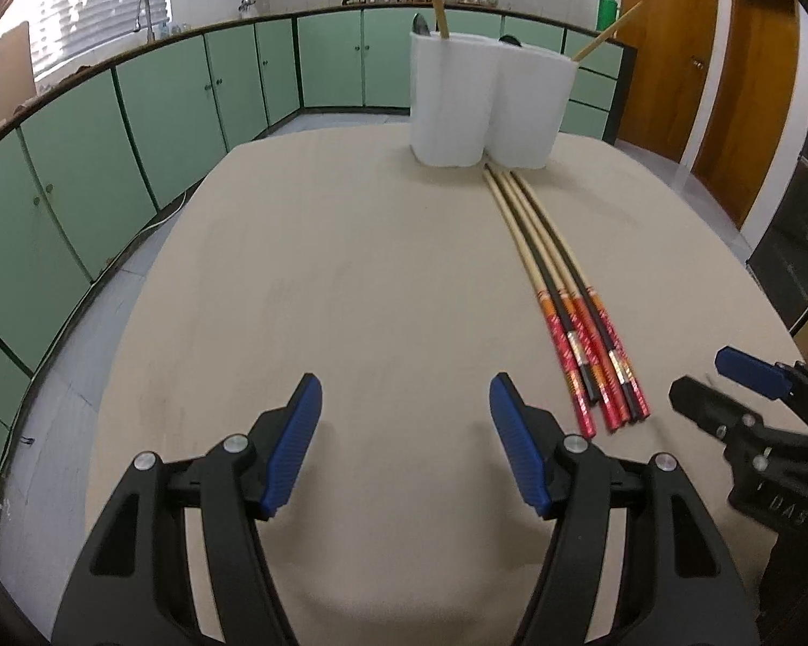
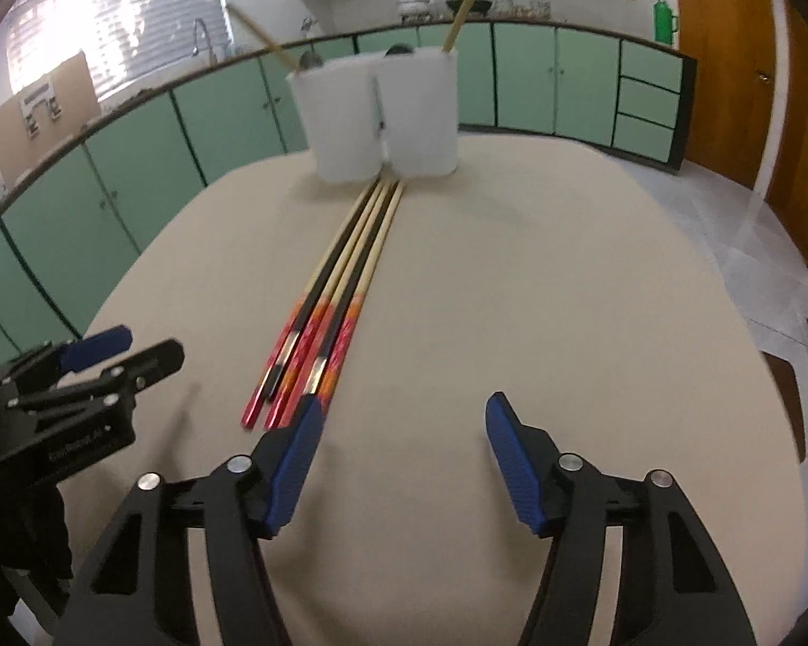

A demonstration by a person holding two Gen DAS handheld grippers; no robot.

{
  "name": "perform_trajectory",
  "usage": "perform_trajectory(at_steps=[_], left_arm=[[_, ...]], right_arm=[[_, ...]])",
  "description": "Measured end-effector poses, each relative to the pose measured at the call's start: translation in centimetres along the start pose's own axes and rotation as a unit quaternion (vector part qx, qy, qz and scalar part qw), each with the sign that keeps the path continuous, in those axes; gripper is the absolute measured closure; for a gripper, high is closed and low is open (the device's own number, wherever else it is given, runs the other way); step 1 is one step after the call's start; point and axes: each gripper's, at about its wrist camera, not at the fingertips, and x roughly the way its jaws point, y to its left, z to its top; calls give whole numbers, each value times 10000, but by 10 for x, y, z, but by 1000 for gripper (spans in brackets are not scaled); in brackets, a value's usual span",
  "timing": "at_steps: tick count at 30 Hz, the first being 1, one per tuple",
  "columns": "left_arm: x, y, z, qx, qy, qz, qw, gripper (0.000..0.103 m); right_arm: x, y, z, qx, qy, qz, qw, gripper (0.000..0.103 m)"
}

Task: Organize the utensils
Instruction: 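Close the right gripper on the end of a red-patterned chopstick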

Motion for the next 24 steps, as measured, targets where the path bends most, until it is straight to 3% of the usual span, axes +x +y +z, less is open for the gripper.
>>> perform_trajectory(at_steps=[3,18,24], left_arm=[[1,1,-4,-4,38,13,10000,39],[0,1,-8,-89,70,-53,9999,35],[0,2,-7,-132,61,-48,9999,35]], right_arm=[[5,6,-2,-83,114,68,9999,44],[8,8,1,-232,214,-424,9986,46],[4,7,-2,-108,131,-137,9998,47]])
